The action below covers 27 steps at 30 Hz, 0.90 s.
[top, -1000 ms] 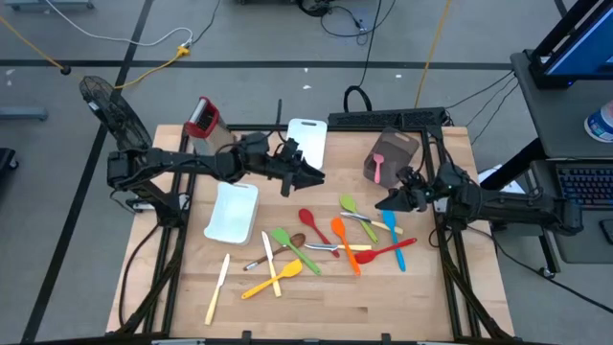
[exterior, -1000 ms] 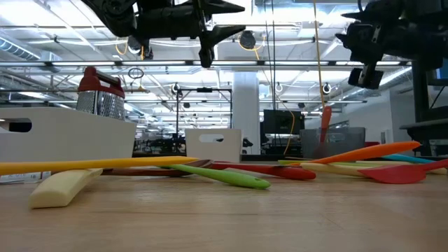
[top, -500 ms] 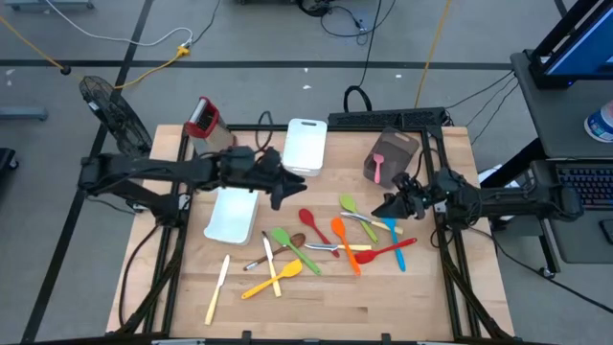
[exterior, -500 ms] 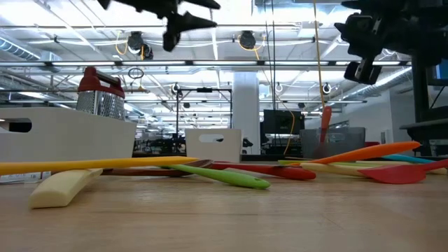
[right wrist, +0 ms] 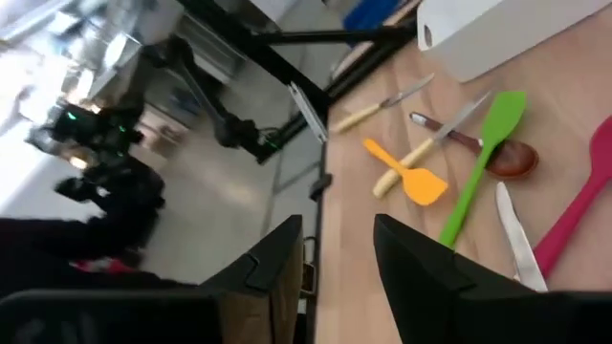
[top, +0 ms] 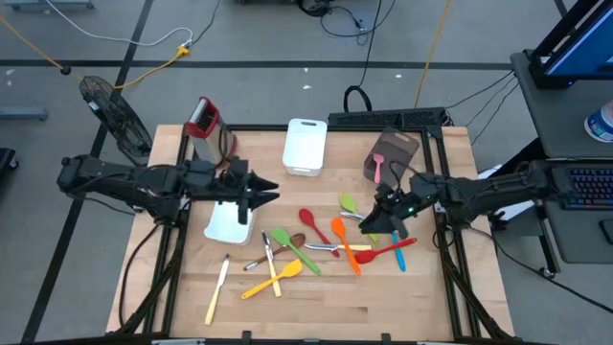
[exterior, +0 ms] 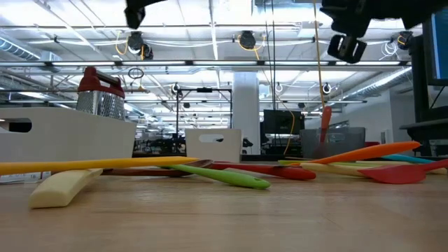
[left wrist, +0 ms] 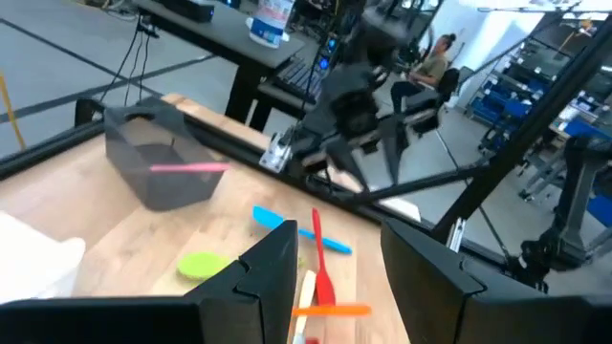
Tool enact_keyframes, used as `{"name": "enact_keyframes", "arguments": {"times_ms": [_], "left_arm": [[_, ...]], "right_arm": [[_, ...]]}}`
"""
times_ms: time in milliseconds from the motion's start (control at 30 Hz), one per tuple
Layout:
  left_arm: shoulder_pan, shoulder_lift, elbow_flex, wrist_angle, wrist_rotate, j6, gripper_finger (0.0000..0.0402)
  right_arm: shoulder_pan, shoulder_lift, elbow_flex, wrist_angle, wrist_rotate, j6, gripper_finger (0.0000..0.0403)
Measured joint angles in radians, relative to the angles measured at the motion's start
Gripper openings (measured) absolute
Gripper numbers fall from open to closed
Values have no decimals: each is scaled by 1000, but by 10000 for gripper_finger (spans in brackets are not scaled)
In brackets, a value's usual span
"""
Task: Pick & Place Kitchen Items
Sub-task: Put the orange spatula into the black bin
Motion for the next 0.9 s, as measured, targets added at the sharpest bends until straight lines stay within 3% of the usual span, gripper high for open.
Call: {"name": "enact_keyframes", "arguments": {"times_ms": [233,567,900], "left_arm": [[-32,-90,-75,-8,5,-26,157],[-85,-164,-80,-119,8,18,157],[-108,-296,-80,-251,5,95,157]], "right_arm": [[105,150,124,-78,149,-6,136],[232,323,201,-146,355,43,179],[288,457,415,-499,429,23,200]]}}
